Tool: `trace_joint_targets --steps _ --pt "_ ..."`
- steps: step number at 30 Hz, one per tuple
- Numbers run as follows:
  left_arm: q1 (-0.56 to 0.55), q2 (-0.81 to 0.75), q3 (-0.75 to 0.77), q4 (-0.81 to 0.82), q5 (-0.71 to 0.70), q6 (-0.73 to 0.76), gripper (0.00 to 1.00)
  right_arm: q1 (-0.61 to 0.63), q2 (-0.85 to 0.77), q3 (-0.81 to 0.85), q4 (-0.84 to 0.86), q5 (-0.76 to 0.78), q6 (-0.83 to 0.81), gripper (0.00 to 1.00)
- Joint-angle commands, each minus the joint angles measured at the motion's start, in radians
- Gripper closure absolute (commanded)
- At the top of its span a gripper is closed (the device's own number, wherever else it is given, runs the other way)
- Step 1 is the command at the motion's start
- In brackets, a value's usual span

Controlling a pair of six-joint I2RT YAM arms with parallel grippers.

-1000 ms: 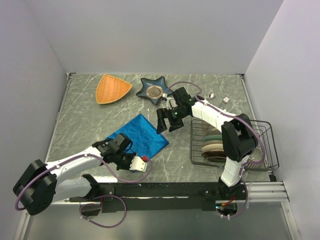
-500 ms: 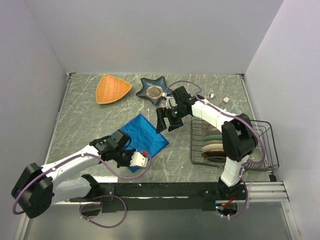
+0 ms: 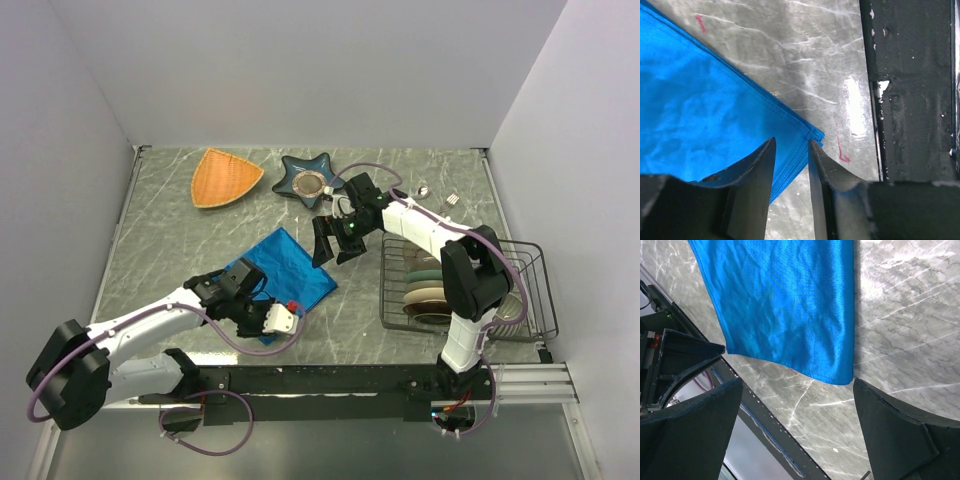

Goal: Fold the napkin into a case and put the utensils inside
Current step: Pick up the top corner of the square folded napkin from the center of the board.

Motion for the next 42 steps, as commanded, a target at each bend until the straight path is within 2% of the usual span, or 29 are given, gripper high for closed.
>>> trace_joint_targets --steps 1,14,22,25,26,33,42 --pt "-0.017 0.019 -0.014 0.015 0.021 0.004 0.61 -0.009 -0.003 0.045 -0.004 -0.013 -0.011 0.0" --pt "-0.044 0.022 -0.055 0.066 -0.009 -0.021 0.6 -0.012 0.014 0.057 -0.002 -0.019 0.0 0.0" --pt "-0.045 0.042 -0.06 0.102 -0.019 -0.038 0.64 -0.012 0.027 0.066 -0.007 -0.015 -0.003 0.0" --pt "-0.044 0.041 -0.054 0.098 -0.024 -0.048 0.71 -0.012 0.031 0.066 -0.007 -0.018 -0.002 0.0" --pt "-0.044 0.035 -0.049 0.092 -0.021 -0.05 0.77 -0.012 0.031 0.066 -0.008 -0.018 -0.002 0.0" --pt "-0.033 0.001 0.001 0.032 -0.002 -0.07 0.99 -0.011 0.037 0.072 -0.008 -0.024 -0.002 0.0" --pt "0.097 0.051 0.109 -0.029 0.048 -0.013 0.99 -0.012 0.044 0.081 -0.01 -0.033 -0.007 0.0"
